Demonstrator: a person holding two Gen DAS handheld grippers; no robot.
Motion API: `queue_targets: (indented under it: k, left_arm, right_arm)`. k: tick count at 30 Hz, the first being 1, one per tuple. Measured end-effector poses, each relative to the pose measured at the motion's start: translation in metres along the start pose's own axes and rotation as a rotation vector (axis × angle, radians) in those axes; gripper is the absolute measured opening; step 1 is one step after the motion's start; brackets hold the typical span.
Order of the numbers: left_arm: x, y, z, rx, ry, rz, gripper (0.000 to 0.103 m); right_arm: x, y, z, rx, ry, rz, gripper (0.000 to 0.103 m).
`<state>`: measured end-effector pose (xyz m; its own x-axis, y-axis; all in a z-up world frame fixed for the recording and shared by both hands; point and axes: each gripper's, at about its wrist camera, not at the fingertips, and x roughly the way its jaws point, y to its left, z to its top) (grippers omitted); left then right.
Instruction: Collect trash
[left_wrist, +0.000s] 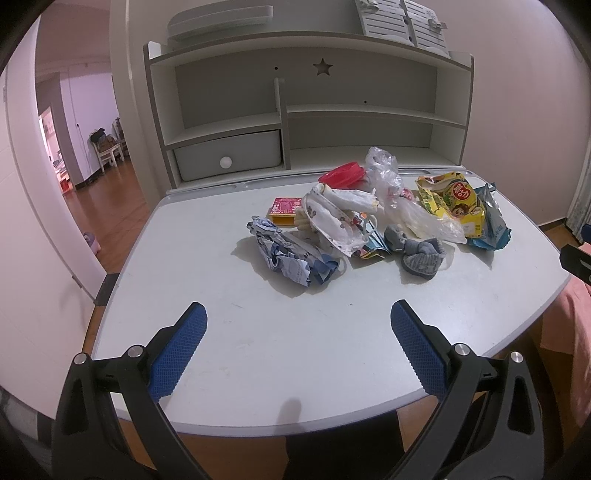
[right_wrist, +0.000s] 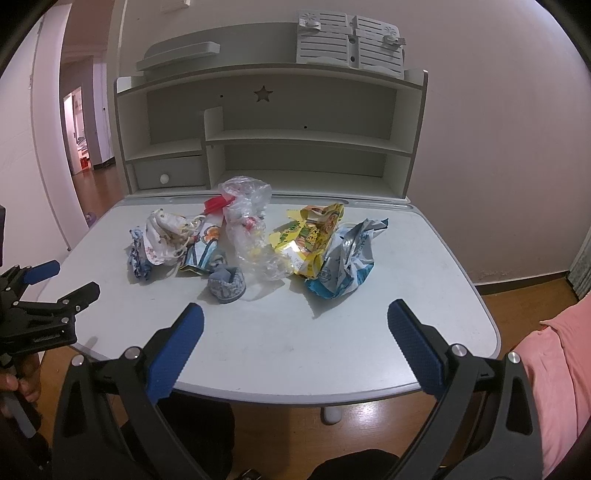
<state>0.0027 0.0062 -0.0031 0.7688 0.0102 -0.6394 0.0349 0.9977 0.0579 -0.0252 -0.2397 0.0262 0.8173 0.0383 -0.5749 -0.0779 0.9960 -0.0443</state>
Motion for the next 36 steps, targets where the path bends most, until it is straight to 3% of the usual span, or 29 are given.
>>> queue_targets:
  k: [36]
  left_arm:
    - [0.01, 0.013, 0.0, -0.037, 0.029, -0.004, 0.097]
  right_arm:
    - [0.005, 0.004, -0.003, 0.003, 0.018, 0.012, 0.096]
